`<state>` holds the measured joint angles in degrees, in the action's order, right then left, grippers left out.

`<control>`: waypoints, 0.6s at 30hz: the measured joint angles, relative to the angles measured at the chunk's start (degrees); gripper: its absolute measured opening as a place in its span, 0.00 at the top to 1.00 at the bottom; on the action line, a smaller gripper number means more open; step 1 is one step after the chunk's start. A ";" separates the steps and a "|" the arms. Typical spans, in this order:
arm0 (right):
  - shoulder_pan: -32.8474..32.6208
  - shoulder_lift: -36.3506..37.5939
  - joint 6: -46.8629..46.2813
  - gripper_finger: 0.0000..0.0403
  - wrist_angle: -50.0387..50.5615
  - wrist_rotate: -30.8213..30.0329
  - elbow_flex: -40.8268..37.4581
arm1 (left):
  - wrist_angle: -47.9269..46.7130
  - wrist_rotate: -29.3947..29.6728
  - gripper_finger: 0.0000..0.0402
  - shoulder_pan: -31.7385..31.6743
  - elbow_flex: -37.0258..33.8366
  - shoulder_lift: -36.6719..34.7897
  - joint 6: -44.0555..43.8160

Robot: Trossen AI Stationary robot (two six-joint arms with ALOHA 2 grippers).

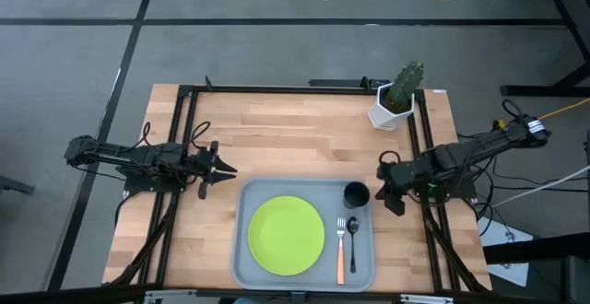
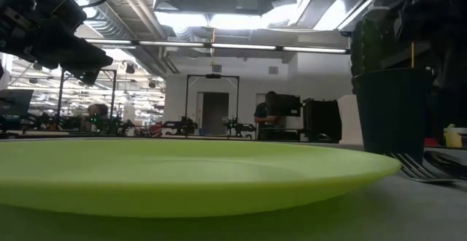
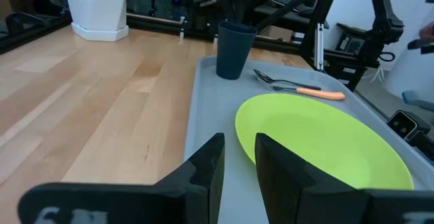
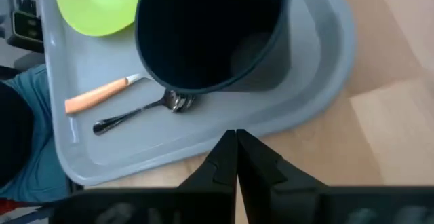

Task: Pick and place plate/cup/fork/spoon on tray
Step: Adjust the black cup

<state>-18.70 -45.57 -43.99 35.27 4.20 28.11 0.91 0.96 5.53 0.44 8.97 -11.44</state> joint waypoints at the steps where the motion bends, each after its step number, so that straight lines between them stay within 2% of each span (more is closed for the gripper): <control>1: 0.00 -0.43 0.59 0.97 -1.77 0.06 -0.89 | 0.00 -0.01 0.81 -0.01 0.00 0.00 0.00; 8: 0.46 -2.92 4.84 0.97 -6.76 -3.46 -1.74 | 0.00 0.01 0.81 0.00 -0.01 0.00 0.00; 18: 1.18 -9.26 9.50 0.97 -15.21 -3.67 -1.78 | 0.00 0.01 0.81 0.00 0.00 0.01 0.00</control>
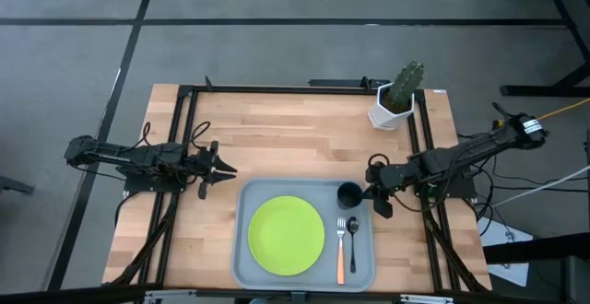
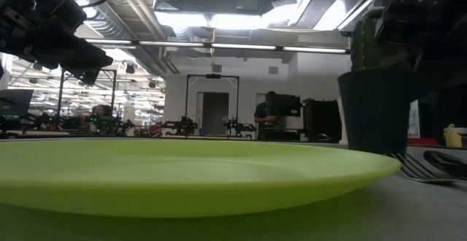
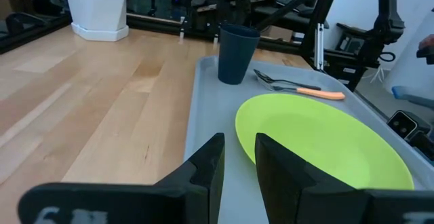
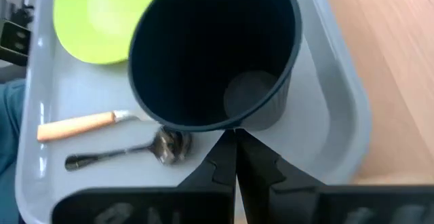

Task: Pick and place plate/cup/fork/spoon on tray
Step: Adjust the black cup

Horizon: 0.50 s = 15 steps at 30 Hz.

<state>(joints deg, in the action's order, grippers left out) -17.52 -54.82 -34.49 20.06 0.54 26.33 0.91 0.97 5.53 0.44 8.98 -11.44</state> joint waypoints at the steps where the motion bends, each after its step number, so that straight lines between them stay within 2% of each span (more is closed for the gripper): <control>1: 0.00 -0.77 0.44 0.97 -1.49 0.00 0.00 | 0.00 0.00 0.81 0.00 -0.01 -0.01 -0.01; 8: 0.24 -2.27 1.98 0.97 -4.02 0.02 0.00 | 0.00 0.00 0.81 0.00 0.00 0.01 -0.01; 12: -0.35 2.53 4.76 0.97 -5.17 -1.08 -0.33 | 0.00 0.00 0.81 0.01 0.01 0.01 0.00; 15: -0.42 9.02 7.77 0.97 -8.76 -2.47 -4.13 | 0.00 0.00 0.81 -0.01 0.00 0.01 0.00</control>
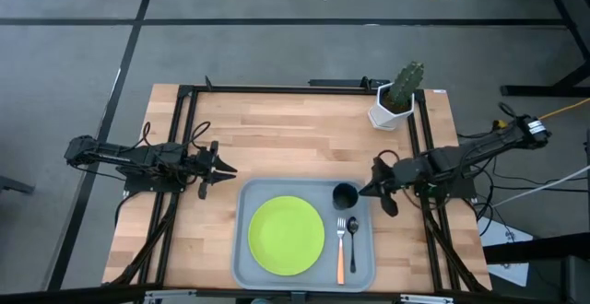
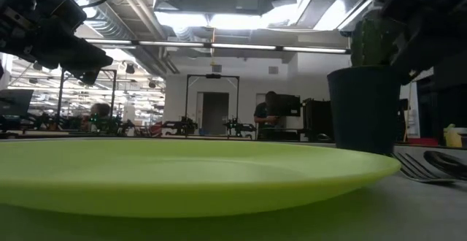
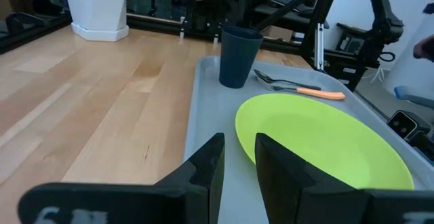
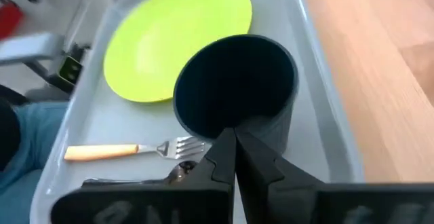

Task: Pick and place plate/cup/fork/spoon on tray
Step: Adjust the black cup, then return to Home Position

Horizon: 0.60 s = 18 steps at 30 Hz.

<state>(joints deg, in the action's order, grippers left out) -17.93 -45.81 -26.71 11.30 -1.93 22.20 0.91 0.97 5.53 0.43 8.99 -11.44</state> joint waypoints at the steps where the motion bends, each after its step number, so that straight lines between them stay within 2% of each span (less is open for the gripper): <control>1: 0.00 2.37 0.31 0.97 -1.76 0.04 -2.17 | 0.00 0.00 0.81 0.01 -0.01 -0.02 0.00; 7: 1.49 12.39 3.98 0.97 -13.60 0.00 -13.95 | 0.00 0.00 0.81 0.00 -0.01 -0.02 0.00; 18: 7.87 23.86 24.15 0.97 -24.18 1.08 -19.94 | 0.00 0.00 0.81 0.00 0.00 -0.01 0.00</control>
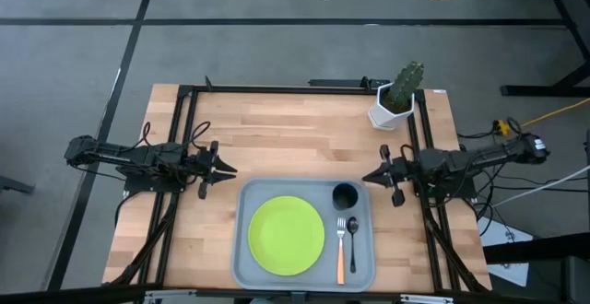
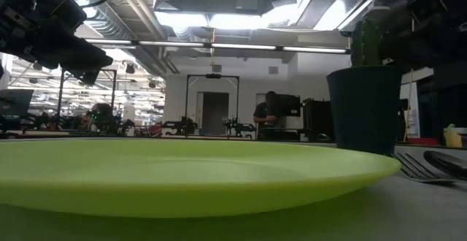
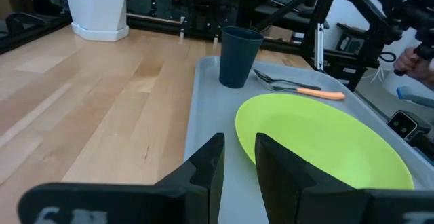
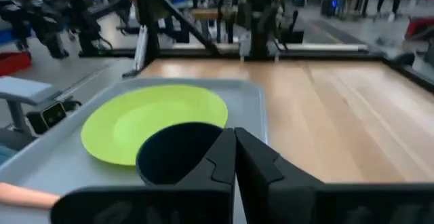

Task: Pick and place plate/cup/fork/spoon on tray
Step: Return to Home Position

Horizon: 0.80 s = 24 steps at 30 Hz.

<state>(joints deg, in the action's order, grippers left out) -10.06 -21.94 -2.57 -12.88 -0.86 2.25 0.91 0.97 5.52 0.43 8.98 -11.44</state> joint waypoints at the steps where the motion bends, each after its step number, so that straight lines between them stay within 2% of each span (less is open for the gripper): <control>1: 0.69 1.23 0.61 0.97 -0.35 1.13 -0.82 | 0.00 0.00 0.81 0.01 0.02 -0.01 0.00; 4: 2.59 5.16 -0.14 0.97 2.38 2.34 -1.87 | 0.00 0.00 0.81 0.00 0.01 0.01 0.00; 12: 7.17 14.27 0.28 0.97 12.12 1.07 -1.87 | 0.00 0.02 0.81 0.00 0.01 -0.01 0.00; 24: 8.78 15.35 1.31 0.97 11.63 2.00 -1.85 | 0.00 0.00 0.81 0.02 0.01 0.00 0.00</control>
<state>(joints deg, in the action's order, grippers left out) -1.28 -6.59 -1.26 -1.26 1.15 0.40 0.91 0.97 5.54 0.44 8.98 -11.44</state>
